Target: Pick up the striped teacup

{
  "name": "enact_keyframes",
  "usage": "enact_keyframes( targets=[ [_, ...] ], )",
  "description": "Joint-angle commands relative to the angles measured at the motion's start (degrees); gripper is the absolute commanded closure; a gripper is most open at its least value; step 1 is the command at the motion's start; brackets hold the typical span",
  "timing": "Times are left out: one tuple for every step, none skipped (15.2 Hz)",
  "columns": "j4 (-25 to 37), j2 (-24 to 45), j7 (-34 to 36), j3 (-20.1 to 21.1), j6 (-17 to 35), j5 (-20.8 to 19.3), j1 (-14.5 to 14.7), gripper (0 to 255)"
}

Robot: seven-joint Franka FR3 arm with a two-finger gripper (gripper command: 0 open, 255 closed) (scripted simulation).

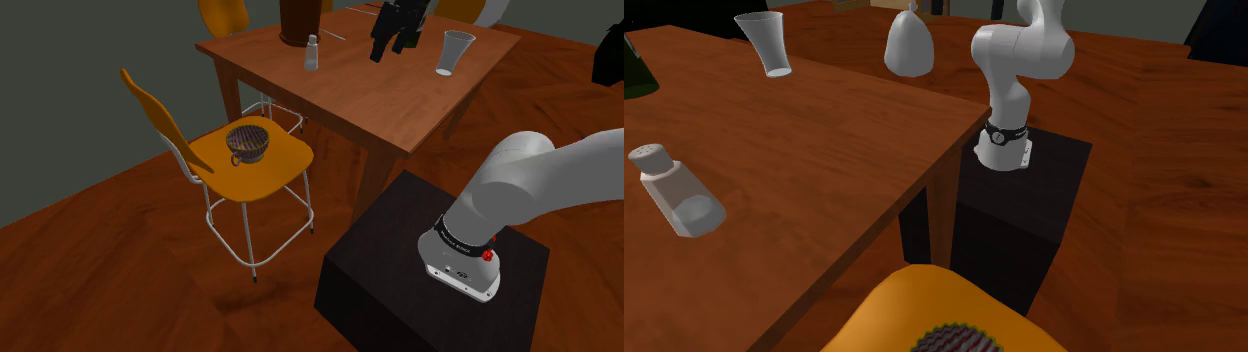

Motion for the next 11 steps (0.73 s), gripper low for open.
enact_keyframes(
  targets=[
    [0.0, 0.0, 0.0, 0.0, 0.0, 0.0, 0.0, 0],
    [-0.3, 1.3, 0.9, 0.9, 1.5, 0.3, 0.2, 0],
    [-0.5, 2.6, 1.8, 1.8, 3.0, 0.6, 0.3, 0],
    [-0.6, 4.0, 2.7, 2.7, 4.4, 0.8, 0.5, 0],
    [-0.6, 5.5, 3.6, 3.6, 5.9, 1.0, 0.6, 0],
    [-0.6, 7.1, 4.5, 4.4, 7.3, 1.2, 0.8, 0],
    [-0.5, 8.7, 5.4, 5.3, 8.7, 1.3, 0.9, 0],
    [-0.3, 10.3, 6.3, 6.2, 10.1, 1.4, 1.0, 0],
    [0.0, 12.0, 7.2, 7.0, 11.5, 1.4, 1.1, 0],
    [0.3, 13.8, 8.1, 7.9, 12.8, 1.4, 1.1, 0],
    [0.8, 15.6, 9.1, 8.7, 14.1, 1.3, 1.2, 0]
  ],
)
